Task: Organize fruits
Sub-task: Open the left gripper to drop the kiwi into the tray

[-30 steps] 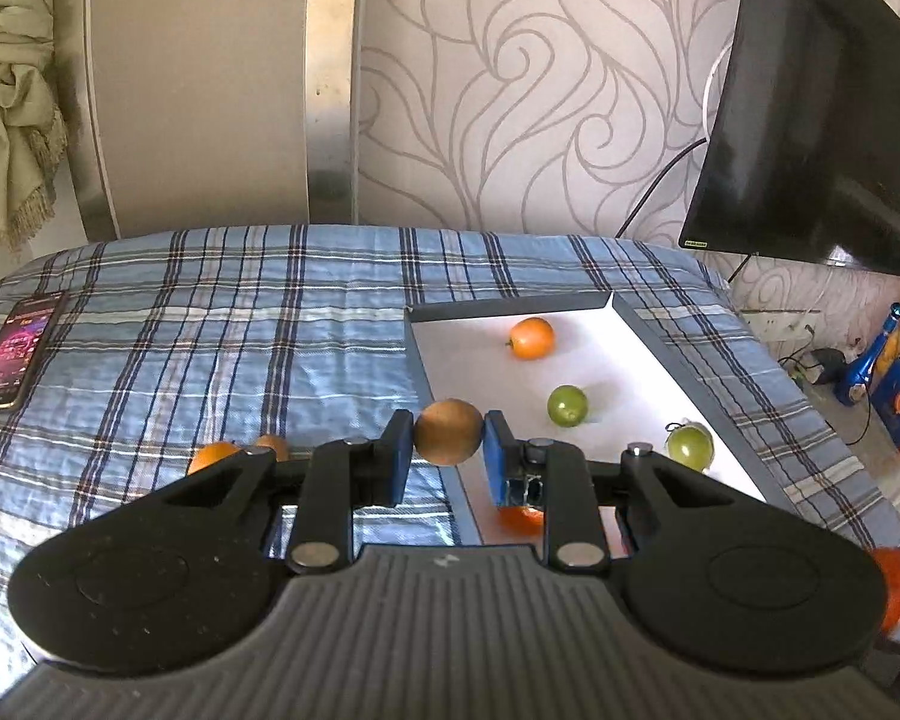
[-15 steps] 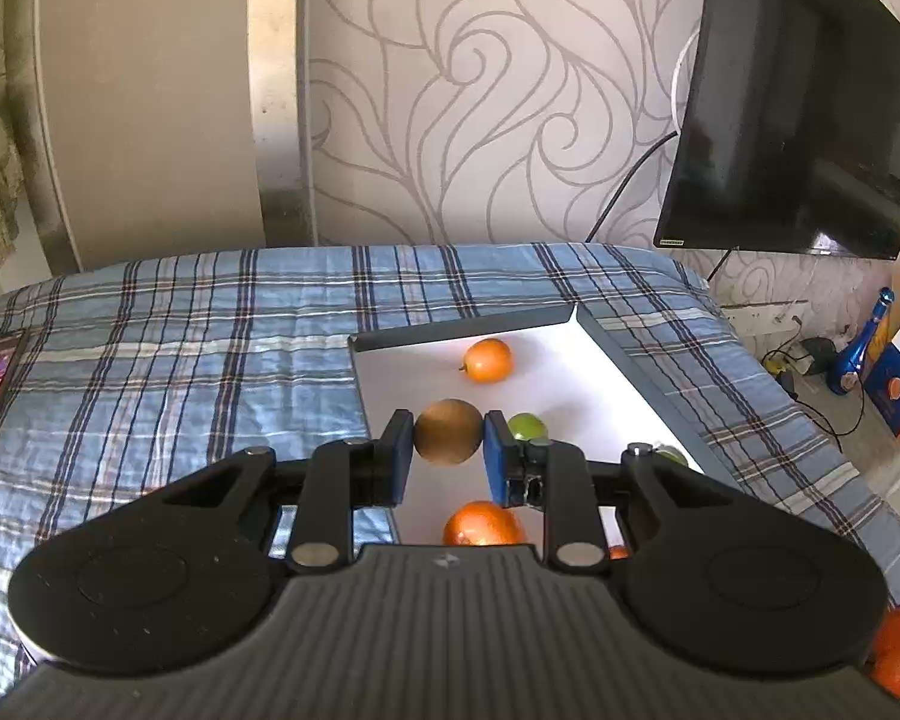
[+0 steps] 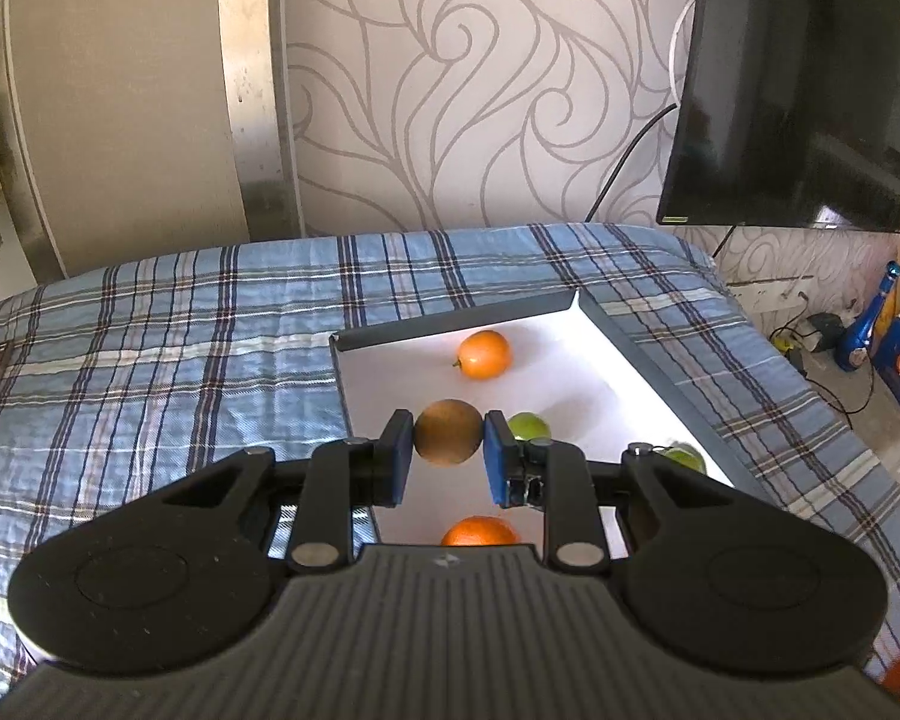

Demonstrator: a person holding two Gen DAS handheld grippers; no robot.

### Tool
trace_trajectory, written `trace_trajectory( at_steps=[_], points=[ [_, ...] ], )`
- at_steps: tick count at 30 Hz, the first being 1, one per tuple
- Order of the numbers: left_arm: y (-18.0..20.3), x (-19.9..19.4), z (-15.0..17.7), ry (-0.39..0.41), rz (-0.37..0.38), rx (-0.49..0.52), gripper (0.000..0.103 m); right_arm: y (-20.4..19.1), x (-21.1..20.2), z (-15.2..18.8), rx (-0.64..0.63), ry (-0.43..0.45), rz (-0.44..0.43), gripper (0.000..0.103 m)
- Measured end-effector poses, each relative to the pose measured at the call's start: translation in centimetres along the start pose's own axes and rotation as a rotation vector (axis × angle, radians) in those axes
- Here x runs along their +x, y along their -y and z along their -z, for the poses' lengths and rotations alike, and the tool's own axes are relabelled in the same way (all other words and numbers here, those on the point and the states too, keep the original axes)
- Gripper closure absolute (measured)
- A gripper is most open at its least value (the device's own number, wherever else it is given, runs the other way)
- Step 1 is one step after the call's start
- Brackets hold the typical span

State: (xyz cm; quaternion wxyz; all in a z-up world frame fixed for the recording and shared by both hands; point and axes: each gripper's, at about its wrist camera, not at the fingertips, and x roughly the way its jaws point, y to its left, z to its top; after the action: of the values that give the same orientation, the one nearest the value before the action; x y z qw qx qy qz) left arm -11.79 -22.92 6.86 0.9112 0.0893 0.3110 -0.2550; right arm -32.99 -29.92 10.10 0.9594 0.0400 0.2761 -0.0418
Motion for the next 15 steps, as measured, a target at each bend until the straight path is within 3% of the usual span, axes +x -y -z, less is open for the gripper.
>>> trace_trajectory(
  at_steps=[2, 6, 15],
  points=[
    [0.0, 0.3, 0.0, -0.007, 0.005, 0.001, 0.072, 0.0, 0.0, 0.1, -0.001, -0.003, 0.004, 0.067],
    [0.3, 0.7, 0.1, -0.009, 0.002, 0.007, 0.053, 0.1, 0.1, 0.2, 0.005, -0.012, 0.015, 0.067],
    [-0.8, -0.9, 1.1, 0.0, 0.011, -0.016, 0.052, 1.2, 1.8, 0.2, 0.032, -0.04, 0.032, 0.067]
  ],
)
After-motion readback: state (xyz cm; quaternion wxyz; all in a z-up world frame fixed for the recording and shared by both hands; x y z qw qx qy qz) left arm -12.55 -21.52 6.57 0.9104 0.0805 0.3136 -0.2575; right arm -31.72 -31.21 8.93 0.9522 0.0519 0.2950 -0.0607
